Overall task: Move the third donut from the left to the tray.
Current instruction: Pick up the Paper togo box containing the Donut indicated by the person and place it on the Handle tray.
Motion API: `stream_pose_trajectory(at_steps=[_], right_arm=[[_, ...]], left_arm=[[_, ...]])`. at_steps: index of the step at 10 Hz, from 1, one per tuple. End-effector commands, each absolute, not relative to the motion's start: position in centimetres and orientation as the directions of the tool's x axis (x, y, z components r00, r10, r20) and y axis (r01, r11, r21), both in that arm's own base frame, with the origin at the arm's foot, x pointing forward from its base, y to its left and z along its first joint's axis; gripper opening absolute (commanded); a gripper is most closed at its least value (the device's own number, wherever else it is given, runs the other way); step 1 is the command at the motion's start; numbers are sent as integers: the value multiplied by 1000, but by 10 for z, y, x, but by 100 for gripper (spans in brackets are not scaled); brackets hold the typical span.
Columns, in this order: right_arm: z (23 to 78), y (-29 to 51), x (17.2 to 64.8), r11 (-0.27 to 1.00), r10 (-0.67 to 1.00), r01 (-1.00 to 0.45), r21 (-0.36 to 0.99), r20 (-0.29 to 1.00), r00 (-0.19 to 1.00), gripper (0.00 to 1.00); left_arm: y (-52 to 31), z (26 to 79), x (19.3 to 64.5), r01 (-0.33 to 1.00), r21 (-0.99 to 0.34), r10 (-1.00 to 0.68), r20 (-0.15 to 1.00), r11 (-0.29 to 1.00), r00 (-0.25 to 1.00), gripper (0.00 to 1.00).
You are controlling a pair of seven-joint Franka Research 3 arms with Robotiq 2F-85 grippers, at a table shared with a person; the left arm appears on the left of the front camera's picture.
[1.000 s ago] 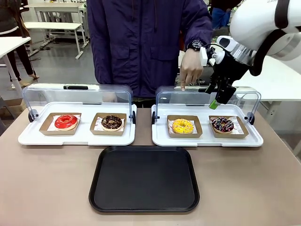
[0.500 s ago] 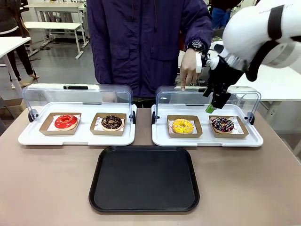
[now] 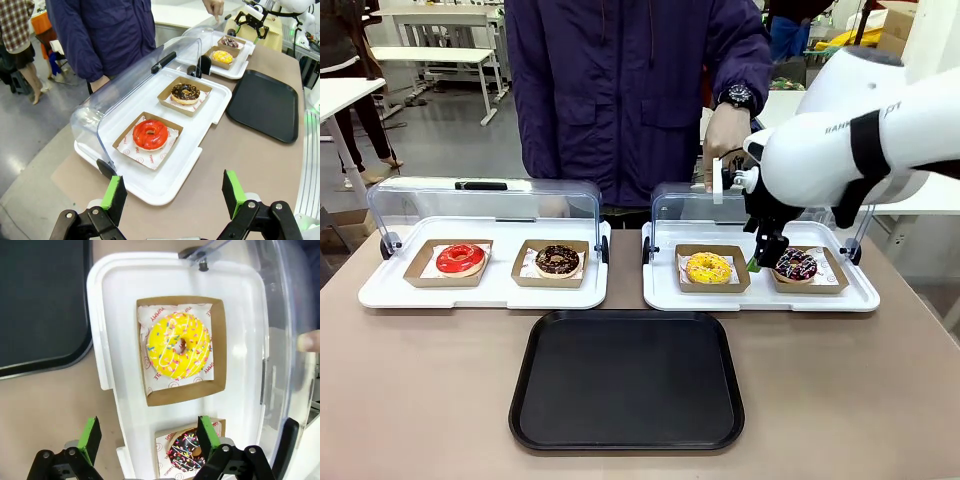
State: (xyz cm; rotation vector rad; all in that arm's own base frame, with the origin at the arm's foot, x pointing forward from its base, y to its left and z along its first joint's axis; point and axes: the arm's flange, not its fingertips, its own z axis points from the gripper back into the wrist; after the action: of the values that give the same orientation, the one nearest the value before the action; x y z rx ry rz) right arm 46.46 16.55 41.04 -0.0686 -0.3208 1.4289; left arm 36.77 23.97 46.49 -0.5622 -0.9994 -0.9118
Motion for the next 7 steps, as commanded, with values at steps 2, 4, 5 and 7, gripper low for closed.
stream_pose_trajectory(at_steps=[2,4,5,7], right_arm=[[388,171,466,139,984,-948,-287,148,100,100],[378,172,469,122,989,-944,-307,119,89,100],[372,174,473,113,991,-942,-317,108,83,100],[359,174,485,98,992,-945,-312,107,68,100]], left_arm=[[240,466,366,859,4,-392,891,512,230,100],[240,466,366,859,4,-392,891,512,230,100],[240,466,366,859,4,-392,891,512,230,100],[240,466,366,859,4,-392,891,512,230,100]])
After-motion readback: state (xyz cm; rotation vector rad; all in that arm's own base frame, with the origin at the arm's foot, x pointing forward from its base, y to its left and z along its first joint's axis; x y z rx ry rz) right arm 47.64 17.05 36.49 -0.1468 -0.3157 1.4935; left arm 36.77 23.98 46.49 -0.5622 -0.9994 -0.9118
